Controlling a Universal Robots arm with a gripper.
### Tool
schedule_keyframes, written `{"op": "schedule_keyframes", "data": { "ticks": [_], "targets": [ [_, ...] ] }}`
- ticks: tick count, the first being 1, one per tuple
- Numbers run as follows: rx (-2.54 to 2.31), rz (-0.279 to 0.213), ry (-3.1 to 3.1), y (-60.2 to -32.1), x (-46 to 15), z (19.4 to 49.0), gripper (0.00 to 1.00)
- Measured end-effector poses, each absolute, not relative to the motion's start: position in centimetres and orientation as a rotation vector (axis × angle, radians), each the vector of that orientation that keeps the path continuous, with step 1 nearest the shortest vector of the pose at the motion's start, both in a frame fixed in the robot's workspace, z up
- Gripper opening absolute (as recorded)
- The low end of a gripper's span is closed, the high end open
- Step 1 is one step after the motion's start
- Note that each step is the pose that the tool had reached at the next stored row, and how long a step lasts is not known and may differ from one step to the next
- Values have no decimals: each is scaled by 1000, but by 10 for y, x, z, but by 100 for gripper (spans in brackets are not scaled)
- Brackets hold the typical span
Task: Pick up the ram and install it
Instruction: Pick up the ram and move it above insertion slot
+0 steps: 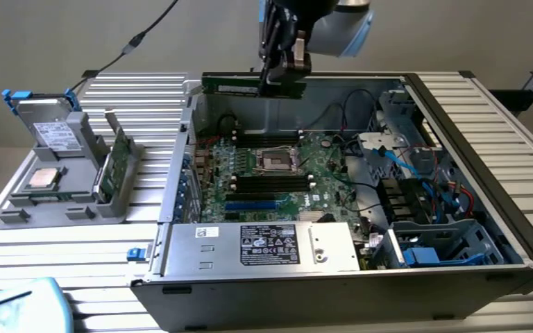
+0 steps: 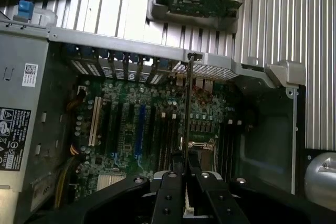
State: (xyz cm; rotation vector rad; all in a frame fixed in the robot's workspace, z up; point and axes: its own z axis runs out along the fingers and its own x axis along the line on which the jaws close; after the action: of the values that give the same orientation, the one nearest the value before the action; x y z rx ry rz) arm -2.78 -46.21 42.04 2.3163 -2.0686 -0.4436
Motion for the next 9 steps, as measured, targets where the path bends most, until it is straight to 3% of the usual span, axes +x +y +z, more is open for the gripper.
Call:
{"op": "schedule_keyframes", "data": {
  "ticks": [9],
  "targets": [
    [2318, -447, -2077, -461, -9, 415, 14]
  ]
}}
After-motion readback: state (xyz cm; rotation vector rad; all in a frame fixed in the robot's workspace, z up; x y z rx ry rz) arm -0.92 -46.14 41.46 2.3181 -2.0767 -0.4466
